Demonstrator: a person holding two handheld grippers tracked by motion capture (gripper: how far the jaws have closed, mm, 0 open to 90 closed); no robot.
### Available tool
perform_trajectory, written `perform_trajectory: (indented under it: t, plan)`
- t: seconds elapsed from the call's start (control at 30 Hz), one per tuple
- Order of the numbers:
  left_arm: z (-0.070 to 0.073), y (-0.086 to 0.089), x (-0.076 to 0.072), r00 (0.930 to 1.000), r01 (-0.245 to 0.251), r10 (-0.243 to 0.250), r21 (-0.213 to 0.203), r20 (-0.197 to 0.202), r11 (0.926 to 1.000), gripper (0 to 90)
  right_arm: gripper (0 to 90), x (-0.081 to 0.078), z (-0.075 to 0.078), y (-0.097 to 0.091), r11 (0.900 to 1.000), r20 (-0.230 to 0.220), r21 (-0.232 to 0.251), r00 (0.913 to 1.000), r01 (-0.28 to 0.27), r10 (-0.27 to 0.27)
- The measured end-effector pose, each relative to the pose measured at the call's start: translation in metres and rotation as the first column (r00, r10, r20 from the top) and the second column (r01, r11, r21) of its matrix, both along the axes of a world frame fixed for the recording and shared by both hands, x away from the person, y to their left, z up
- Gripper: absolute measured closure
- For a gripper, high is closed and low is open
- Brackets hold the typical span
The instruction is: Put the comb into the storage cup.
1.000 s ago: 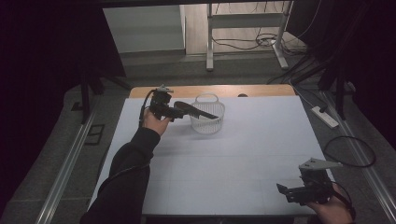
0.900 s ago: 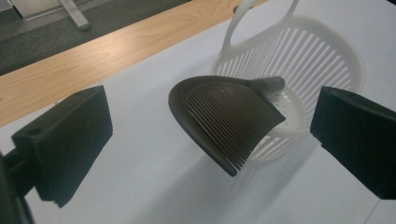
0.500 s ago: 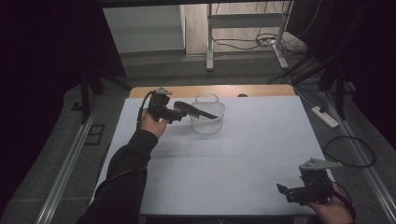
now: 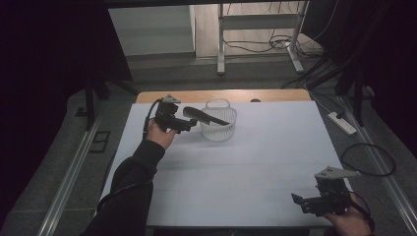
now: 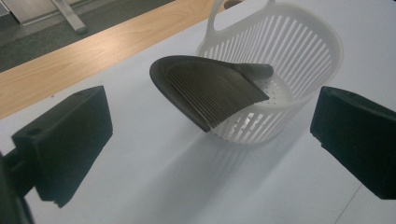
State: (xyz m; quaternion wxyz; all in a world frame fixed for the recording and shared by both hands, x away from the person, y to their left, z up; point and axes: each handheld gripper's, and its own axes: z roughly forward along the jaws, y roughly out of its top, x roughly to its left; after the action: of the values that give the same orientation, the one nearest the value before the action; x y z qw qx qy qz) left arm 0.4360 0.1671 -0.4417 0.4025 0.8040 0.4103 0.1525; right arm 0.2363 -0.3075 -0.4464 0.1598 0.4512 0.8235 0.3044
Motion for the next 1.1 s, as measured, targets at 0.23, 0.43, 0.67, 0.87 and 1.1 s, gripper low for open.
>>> perform_trajectory:
  t: [0.23, 0.43, 0.67, 0.87, 1.1]
  plan:
    - [-0.001, 0.007, -0.005, 1.0, -0.002, 0.002, -0.011, 0.004, 0.9999, 0.0, 0.0, 0.0, 0.0, 0.0, 1.0, 0.003, -0.002, 1.0, 0.0, 0.0]
    - [0.0, 0.011, -0.01, 1.0, -0.002, 0.002, -0.025, 0.008, 0.9997, 0.0, 0.0, 0.0, 0.0, 0.0, 1.0, 0.006, 0.0, 1.0, 0.004, -0.004]
    - [-0.001, 0.015, -0.017, 1.0, 0.004, -0.004, -0.035, 0.001, 0.9994, 0.0, 0.0, 0.0, 0.0, -0.001, 1.0, 0.009, 0.003, 0.9999, 0.009, -0.009]
    - [-0.005, 0.018, -0.024, 0.9999, 0.009, -0.008, -0.033, 0.007, 0.9994, 0.0, 0.0, -0.001, 0.0, 0.0, 0.9999, 0.013, -0.003, 0.9998, 0.013, -0.013]
    - [-0.009, 0.021, -0.03, 0.9999, 0.01, -0.01, -0.046, -0.004, 0.9989, 0.0, 0.0, -0.001, 0.001, 0.0, 0.9999, 0.014, -0.007, 0.9998, 0.014, -0.014]
